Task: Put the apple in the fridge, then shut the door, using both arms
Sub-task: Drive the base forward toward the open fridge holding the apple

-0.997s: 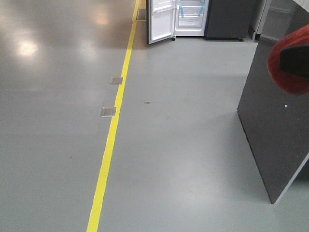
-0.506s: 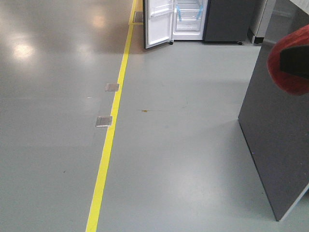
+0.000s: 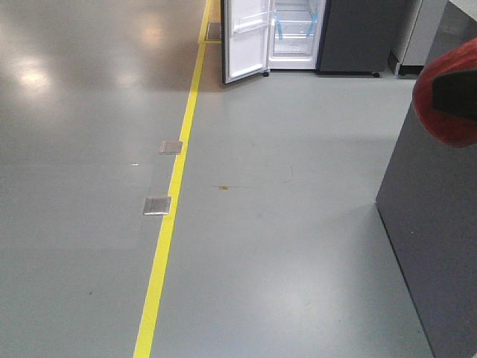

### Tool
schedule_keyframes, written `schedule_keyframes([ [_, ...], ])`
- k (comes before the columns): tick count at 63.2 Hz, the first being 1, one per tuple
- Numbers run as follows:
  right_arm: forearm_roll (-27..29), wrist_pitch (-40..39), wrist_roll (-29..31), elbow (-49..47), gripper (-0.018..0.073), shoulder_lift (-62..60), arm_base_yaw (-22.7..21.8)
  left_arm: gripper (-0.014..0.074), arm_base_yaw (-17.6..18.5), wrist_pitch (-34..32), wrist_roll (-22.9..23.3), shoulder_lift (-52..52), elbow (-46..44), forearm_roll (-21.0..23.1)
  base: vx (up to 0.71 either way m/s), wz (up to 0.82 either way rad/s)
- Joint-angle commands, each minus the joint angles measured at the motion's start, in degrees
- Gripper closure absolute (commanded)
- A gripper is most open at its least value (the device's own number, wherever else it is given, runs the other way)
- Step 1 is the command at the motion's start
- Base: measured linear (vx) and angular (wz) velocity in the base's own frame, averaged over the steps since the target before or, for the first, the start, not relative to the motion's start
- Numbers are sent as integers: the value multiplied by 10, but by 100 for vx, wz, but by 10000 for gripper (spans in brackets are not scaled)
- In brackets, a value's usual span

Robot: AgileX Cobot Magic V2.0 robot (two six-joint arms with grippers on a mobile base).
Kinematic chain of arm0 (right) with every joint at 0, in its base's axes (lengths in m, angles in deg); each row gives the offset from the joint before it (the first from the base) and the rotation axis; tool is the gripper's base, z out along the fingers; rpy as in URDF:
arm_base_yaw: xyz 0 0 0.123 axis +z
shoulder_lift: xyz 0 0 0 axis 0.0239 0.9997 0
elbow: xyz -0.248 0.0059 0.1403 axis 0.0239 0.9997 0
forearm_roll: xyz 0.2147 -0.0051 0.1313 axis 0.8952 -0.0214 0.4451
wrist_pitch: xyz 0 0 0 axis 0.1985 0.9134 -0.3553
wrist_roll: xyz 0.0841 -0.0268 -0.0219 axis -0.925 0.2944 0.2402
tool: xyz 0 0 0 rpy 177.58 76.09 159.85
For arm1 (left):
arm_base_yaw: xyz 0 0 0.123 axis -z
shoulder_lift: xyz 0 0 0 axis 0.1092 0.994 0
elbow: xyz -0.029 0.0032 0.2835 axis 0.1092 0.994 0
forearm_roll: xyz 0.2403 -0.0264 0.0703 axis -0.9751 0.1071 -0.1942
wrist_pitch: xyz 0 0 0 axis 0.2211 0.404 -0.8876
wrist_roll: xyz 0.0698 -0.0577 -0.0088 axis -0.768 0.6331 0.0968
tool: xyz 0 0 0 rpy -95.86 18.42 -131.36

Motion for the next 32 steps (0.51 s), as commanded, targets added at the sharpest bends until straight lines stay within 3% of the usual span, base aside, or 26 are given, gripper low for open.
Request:
schedule_keyframes([
  [1, 22, -37, 3, -13, 563, -3, -2, 603, 0, -43, 3, -8, 12, 5, 26, 0],
  [32, 22, -37, 3, -13, 563, -3, -2, 603, 0, -43, 3, -8, 12, 5, 27, 1],
])
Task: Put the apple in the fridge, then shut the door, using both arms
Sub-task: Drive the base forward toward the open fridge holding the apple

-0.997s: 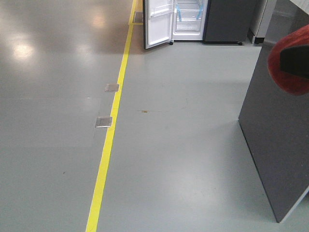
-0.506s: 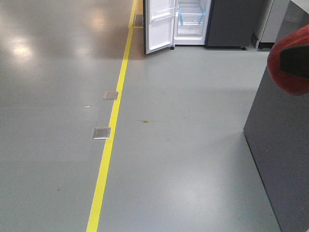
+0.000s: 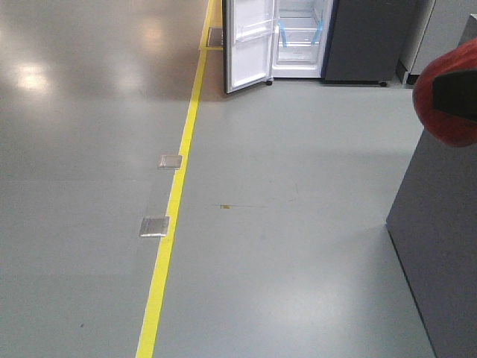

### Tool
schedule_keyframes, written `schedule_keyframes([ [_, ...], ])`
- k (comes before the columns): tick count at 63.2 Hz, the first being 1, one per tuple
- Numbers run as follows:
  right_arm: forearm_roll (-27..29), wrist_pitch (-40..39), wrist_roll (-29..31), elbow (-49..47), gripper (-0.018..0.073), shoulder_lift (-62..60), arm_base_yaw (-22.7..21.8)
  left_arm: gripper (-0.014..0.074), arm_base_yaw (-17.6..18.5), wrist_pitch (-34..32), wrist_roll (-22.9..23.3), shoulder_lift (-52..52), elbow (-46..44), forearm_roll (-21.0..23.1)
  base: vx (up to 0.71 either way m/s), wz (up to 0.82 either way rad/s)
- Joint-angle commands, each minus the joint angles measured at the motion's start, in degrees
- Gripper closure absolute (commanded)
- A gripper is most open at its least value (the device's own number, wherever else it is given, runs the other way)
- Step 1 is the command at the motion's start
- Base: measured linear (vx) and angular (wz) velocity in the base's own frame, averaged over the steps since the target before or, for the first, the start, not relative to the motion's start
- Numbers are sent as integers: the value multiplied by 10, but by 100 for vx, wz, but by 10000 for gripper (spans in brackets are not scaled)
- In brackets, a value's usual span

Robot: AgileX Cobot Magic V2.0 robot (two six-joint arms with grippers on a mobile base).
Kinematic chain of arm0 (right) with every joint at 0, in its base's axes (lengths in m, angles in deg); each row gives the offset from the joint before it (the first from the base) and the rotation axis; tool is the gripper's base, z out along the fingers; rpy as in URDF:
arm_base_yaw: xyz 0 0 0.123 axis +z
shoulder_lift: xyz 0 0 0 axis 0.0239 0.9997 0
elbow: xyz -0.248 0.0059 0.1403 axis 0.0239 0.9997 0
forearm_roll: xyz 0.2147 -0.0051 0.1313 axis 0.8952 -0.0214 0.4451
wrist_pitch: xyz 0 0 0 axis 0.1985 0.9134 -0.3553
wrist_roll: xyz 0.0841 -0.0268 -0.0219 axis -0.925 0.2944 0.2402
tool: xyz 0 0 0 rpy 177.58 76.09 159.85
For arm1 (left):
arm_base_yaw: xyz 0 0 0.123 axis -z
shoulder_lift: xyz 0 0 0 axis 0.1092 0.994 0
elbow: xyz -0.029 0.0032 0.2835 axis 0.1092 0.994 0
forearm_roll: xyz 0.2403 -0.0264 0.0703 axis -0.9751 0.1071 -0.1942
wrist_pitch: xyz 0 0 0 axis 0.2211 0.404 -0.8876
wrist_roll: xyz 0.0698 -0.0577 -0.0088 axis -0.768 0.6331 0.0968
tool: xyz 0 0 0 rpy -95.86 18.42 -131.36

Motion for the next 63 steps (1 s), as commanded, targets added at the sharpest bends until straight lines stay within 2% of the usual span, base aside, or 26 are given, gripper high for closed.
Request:
schedule_keyframes([
  [1, 22, -37, 3, -13, 563, -3, -2, 603, 0, -43, 3, -8, 12, 5, 28, 0],
  [63, 22, -37, 3, -13, 563, -3, -2, 603, 0, -43, 3, -8, 12, 5, 30, -3],
])
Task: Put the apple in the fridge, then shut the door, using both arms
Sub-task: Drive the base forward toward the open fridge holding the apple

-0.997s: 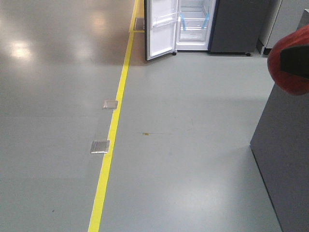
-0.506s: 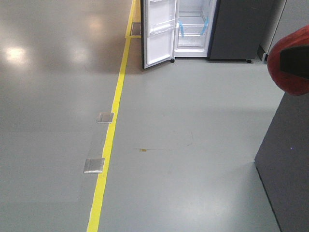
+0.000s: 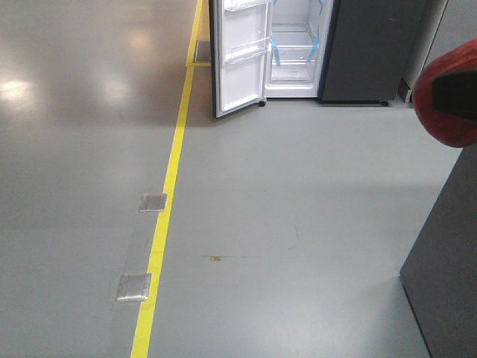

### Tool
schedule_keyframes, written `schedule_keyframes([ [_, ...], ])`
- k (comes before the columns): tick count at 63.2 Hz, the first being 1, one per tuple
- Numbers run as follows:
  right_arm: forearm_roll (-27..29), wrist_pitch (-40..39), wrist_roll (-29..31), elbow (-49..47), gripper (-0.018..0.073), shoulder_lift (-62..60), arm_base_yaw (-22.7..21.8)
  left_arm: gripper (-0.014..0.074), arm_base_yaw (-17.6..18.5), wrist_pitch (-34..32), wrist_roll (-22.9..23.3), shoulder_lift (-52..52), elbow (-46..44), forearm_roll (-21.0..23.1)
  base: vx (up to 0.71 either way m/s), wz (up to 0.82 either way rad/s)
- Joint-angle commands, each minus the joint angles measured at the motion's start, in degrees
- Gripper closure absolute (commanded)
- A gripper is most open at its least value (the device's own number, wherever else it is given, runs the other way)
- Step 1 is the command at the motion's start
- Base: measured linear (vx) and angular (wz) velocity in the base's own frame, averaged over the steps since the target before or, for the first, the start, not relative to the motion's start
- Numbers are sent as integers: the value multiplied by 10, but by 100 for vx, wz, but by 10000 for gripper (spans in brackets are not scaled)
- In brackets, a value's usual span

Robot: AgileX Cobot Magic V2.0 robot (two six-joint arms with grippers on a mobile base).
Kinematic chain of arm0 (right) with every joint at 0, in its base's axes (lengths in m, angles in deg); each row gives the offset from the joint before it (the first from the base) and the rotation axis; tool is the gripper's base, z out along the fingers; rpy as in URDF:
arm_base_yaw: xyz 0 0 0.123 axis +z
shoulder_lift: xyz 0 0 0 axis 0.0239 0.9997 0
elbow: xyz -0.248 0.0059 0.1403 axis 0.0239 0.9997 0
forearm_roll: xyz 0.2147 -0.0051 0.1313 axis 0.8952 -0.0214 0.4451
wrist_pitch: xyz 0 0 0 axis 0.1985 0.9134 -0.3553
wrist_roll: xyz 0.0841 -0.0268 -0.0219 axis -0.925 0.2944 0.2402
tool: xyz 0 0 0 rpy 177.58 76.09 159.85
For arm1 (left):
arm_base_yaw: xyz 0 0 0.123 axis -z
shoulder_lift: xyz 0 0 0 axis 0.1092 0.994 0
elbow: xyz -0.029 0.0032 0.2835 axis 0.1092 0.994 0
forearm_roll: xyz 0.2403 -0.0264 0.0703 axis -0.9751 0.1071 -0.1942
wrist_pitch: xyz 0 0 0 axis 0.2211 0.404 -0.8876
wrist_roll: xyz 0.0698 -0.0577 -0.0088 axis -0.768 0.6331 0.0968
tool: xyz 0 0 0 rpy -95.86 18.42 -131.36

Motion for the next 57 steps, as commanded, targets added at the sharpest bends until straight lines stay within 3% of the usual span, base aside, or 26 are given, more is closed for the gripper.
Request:
schedule_keyframes([
  [1, 22, -37, 3, -13, 563, -3, -2, 603, 0, -43, 3, -8, 12, 5, 30, -3],
  [57, 22, -37, 3, -13, 563, -3, -2, 603, 0, -43, 3, -8, 12, 5, 28, 1],
])
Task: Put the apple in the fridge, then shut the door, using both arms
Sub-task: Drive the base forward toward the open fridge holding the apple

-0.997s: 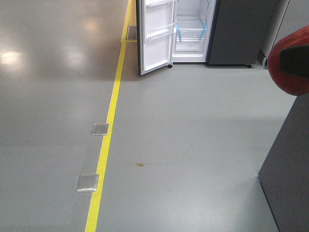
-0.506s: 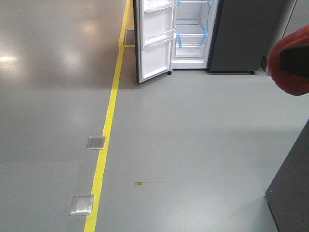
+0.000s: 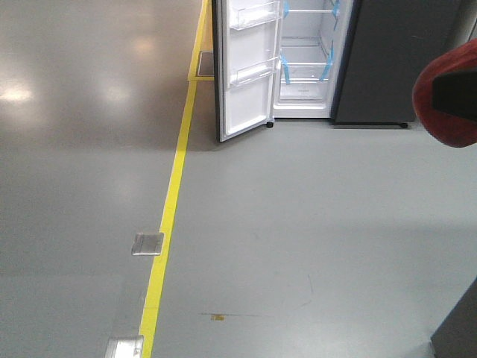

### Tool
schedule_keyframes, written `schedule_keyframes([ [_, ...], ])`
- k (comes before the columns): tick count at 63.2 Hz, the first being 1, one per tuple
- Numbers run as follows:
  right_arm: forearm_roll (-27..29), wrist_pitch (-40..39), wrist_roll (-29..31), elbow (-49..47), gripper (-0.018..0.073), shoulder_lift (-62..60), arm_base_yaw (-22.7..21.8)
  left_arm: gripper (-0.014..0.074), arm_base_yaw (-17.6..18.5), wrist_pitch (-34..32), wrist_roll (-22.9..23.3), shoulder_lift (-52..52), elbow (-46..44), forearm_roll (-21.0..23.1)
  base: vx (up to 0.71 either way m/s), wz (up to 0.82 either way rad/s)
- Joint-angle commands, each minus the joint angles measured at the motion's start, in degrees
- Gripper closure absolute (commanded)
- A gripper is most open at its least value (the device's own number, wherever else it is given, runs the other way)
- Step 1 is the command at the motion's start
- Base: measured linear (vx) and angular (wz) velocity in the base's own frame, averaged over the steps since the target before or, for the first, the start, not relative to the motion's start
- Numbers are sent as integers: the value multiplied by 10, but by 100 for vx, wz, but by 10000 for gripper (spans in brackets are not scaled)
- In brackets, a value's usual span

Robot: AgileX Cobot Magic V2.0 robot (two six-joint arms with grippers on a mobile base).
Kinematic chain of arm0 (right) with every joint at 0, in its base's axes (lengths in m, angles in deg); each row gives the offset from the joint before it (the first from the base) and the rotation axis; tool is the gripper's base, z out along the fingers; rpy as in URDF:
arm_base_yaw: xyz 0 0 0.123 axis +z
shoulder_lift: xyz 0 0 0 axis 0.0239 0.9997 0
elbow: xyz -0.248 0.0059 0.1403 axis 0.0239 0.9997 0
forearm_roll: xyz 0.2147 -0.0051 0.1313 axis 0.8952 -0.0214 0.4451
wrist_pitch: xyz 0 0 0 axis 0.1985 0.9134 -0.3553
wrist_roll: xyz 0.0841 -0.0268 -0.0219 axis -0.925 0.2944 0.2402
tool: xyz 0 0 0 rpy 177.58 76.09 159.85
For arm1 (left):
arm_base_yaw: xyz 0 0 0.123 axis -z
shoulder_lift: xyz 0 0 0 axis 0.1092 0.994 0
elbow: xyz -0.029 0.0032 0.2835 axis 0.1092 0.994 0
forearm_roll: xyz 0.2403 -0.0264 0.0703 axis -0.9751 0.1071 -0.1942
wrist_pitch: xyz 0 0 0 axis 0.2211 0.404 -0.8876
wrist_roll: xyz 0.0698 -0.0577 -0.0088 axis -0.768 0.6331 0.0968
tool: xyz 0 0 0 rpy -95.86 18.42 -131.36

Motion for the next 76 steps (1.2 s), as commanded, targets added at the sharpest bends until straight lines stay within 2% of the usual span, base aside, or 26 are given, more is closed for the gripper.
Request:
schedule_keyframes([
  [1, 22, -37, 3, -13, 563, -3, -2, 603, 0, -43, 3, -8, 12, 5, 27, 5],
  [76, 22, -37, 3, -13, 563, -3, -2, 603, 0, -43, 3, -8, 12, 5, 28, -1],
])
